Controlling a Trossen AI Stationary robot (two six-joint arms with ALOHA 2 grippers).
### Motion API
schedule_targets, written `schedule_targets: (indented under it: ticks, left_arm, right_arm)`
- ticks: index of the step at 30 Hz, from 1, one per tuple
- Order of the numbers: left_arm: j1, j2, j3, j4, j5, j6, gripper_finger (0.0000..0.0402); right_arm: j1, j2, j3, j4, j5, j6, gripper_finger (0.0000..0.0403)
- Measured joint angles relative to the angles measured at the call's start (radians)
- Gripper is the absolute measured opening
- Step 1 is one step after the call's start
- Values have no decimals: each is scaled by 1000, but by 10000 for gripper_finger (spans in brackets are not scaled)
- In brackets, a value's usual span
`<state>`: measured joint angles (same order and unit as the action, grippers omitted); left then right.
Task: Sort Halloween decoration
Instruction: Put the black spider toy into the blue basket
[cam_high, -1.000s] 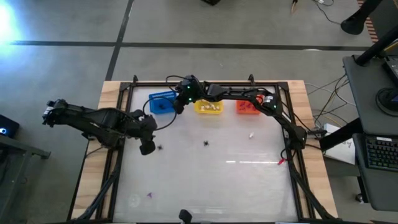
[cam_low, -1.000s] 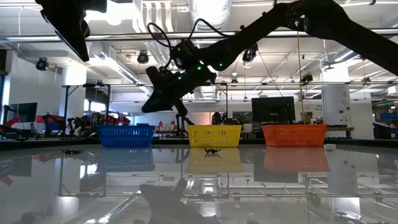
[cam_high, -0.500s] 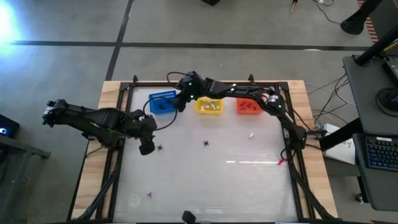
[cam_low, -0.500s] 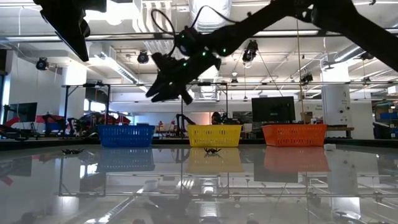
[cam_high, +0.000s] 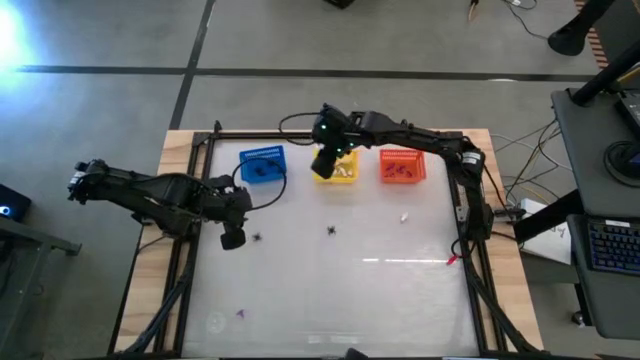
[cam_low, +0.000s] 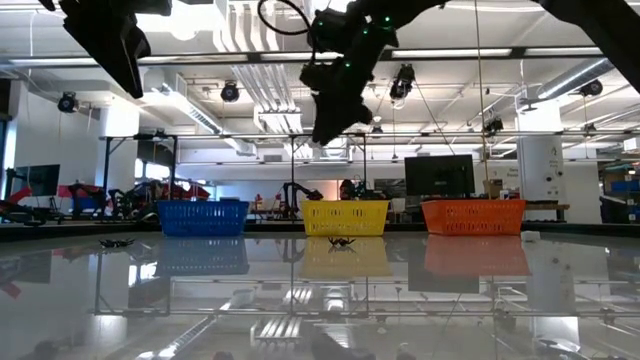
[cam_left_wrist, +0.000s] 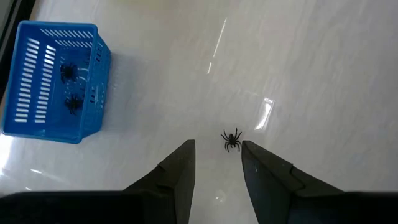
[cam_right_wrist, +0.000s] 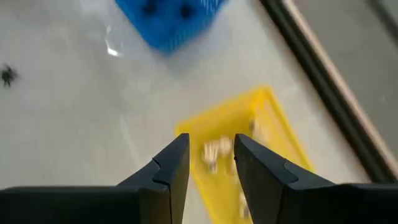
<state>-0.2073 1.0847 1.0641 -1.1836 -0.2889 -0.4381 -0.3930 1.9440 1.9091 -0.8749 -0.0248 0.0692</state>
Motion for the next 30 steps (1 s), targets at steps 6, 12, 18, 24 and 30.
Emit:
schedule_targets:
  ticks: [6,12,18,24,30]
  left_arm:
    - [0,0,0,-2,0,63,114]
    - [0,0,0,-1,0,122,114]
    - [0,0,0,-1,0,142,114]
    - [0,0,0,-9,0,148,114]
    - [0,1,0,-12,0,172,114]
  right_arm:
    - [4,-5,-3,-242,0,70,121]
    - [38,-5,-14,-455,1,135,121]
    - [110,-5,-14,-613,2,172,121]
    - [205,-11,-15,-694,28,237,121]
    - [283,-25,-15,-695,56,364,121]
